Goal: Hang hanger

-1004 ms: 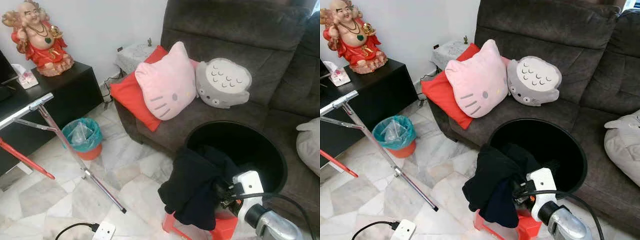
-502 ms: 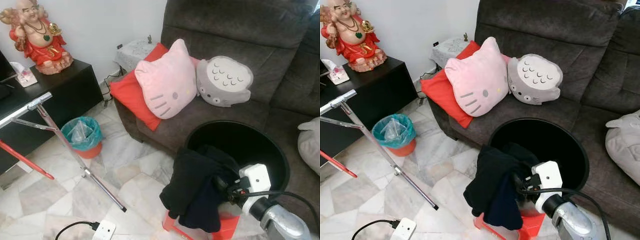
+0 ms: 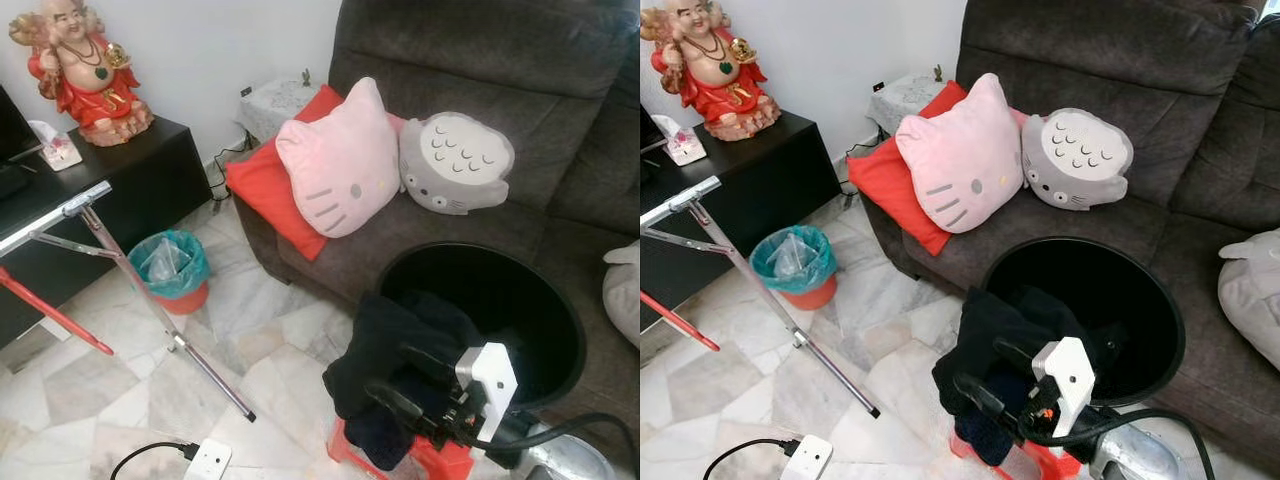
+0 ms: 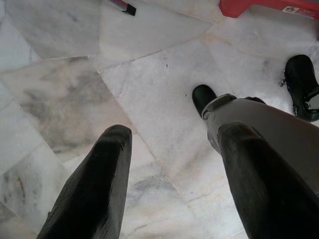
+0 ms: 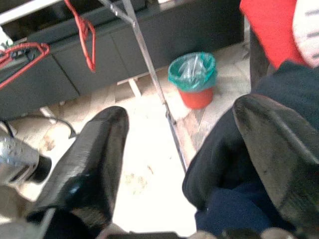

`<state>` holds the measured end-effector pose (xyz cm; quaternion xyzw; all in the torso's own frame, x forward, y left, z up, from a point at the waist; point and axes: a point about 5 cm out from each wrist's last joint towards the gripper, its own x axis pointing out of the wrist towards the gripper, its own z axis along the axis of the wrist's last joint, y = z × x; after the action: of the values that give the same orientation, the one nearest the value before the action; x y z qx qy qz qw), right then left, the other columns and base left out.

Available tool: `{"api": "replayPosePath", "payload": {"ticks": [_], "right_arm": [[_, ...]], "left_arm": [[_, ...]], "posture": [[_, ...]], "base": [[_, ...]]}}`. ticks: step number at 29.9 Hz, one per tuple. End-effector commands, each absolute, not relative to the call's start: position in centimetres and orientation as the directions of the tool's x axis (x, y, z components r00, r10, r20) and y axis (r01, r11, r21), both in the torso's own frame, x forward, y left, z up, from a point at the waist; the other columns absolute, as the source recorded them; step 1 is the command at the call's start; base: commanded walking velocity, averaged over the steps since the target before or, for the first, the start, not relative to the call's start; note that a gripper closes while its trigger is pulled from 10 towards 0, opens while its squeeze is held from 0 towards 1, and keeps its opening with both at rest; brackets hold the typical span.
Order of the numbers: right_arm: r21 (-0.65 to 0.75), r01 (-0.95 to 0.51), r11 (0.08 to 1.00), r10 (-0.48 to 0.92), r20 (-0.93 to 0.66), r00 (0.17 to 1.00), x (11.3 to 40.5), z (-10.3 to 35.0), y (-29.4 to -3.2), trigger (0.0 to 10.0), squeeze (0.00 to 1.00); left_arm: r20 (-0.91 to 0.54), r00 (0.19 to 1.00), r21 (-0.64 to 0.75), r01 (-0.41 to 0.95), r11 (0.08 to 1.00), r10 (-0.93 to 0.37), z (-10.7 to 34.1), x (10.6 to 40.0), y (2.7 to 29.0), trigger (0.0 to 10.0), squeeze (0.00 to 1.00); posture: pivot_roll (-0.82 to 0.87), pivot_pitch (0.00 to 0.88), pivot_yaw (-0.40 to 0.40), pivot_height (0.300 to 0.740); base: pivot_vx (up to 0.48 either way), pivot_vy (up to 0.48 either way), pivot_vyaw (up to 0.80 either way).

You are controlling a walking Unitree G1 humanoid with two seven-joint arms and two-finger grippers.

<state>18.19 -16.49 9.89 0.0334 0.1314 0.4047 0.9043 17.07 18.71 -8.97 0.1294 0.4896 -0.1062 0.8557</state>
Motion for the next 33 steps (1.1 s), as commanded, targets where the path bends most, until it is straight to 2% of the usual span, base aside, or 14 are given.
{"api": "replayPosePath", "payload": {"ticks": [1,4,7,8,9,10,14,18,22,24,27,30,32,33], "right_arm": [[0.170,-0.730,0.663,0.747,-0.224,0.626,17.9,9.9,-16.5,10.0,1.00],[0.178,-0.731,0.659,0.748,-0.250,0.614,17.6,9.6,-16.7,10.0,1.00],[0.093,-0.652,0.752,0.653,-0.235,0.720,18.6,9.8,-17.8,10.0,1.00],[0.078,-0.565,0.822,0.570,-0.141,0.810,19.8,10.9,-18.7,10.0,0.06],[0.083,-0.543,0.835,0.549,-0.100,0.830,20.1,11.4,-18.9,10.0,0.06],[0.108,-0.534,0.839,0.539,-0.027,0.842,20.4,12.4,-18.9,10.0,0.00],[0.166,-0.566,0.807,0.545,0.158,0.823,20.7,15.1,-18.5,10.0,0.00],[0.177,-0.545,0.819,0.508,0.217,0.834,21.1,16.1,-18.9,10.0,0.00],[0.174,-0.492,0.853,0.455,0.215,0.864,21.2,16.3,-20.2,10.0,0.00],[0.166,-0.283,0.945,0.267,0.111,0.957,22.0,14.8,-22.7,10.0,0.00],[0.199,-0.142,0.970,0.139,0.027,0.990,22.1,13.4,-24.3,10.0,0.00],[0.206,-0.172,0.963,0.176,0.000,0.984,21.6,12.9,-24.3,10.0,0.00],[0.154,-0.340,0.927,0.349,-0.030,0.937,20.5,12.7,-23.0,10.0,0.00],[0.140,-0.375,0.916,0.383,-0.037,0.923,20.3,12.7,-22.8,10.0,0.00]], "left_arm": [[-0.866,0.497,0.120,0.305,0.945,-0.050,-9.0,16.9,18.9,10.0,0.00],[-0.866,0.498,0.120,0.304,0.945,-0.050,-9.0,17.0,18.9,10.0,0.00],[-0.865,0.499,0.121,0.305,0.945,-0.050,-9.0,17.0,18.9,10.0,0.00],[-0.865,0.500,0.122,0.306,0.944,-0.050,-9.0,17.0,18.9,10.0,0.00],[-0.864,0.501,0.122,0.306,0.944,-0.051,-8.9,17.1,18.8,10.0,0.00],[-0.861,0.505,0.121,0.308,0.944,-0.055,-8.9,17.2,18.7,10.0,0.00],[-0.857,0.511,0.121,0.309,0.943,-0.058,-8.8,17.5,18.6,10.0,0.00],[-0.858,0.511,0.123,0.308,0.943,-0.056,-8.8,17.4,18.6,10.0,0.00],[-0.860,0.508,0.123,0.306,0.944,-0.053,-8.8,17.3,18.7,10.0,0.00],[-0.861,0.506,0.123,0.307,0.944,-0.052,-8.9,17.3,18.7,10.0,0.00],[-0.863,0.503,0.123,0.308,0.943,-0.052,-8.9,17.2,18.7,10.0,0.00],[-0.864,0.502,0.124,0.309,0.943,-0.051,-8.9,17.1,18.8,10.0,0.00],[-0.864,0.500,0.124,0.310,0.942,-0.050,-8.9,17.1,18.8,10.0,0.00],[-0.865,0.500,0.125,0.310,0.943,-0.050,-9.0,17.1,18.8,10.0,0.00]], "posture": [[-0.14,0.023,0.083,0.740],[-0.14,0.024,0.084,0.740],[-0.14,0.027,0.087,0.740],[-0.15,0.027,0.087,0.740],[-0.15,0.026,0.087,0.740],[-0.14,0.027,0.088,0.740],[-0.14,0.027,0.088,0.740],[-0.14,0.024,0.088,0.740],[-0.14,0.021,0.087,0.740],[-0.15,0.018,0.087,0.740],[-0.14,0.012,0.087,0.740],[-0.15,0.009,0.088,0.740],[-0.15,0.008,0.088,0.740],[-0.15,0.008,0.088,0.740]], "base": [[0.000,0.000,0.00],[0.000,0.000,0.00],[0.000,0.000,0.00],[0.000,0.000,0.00],[0.000,0.000,0.00],[0.000,0.000,0.00],[0.000,0.000,0.00],[0.000,0.000,0.00],[0.000,0.000,0.00],[0.000,0.000,0.00],[0.000,0.000,0.00],[0.000,0.000,0.00],[0.000,0.000,0.00],[0.000,0.000,0.00]]}}
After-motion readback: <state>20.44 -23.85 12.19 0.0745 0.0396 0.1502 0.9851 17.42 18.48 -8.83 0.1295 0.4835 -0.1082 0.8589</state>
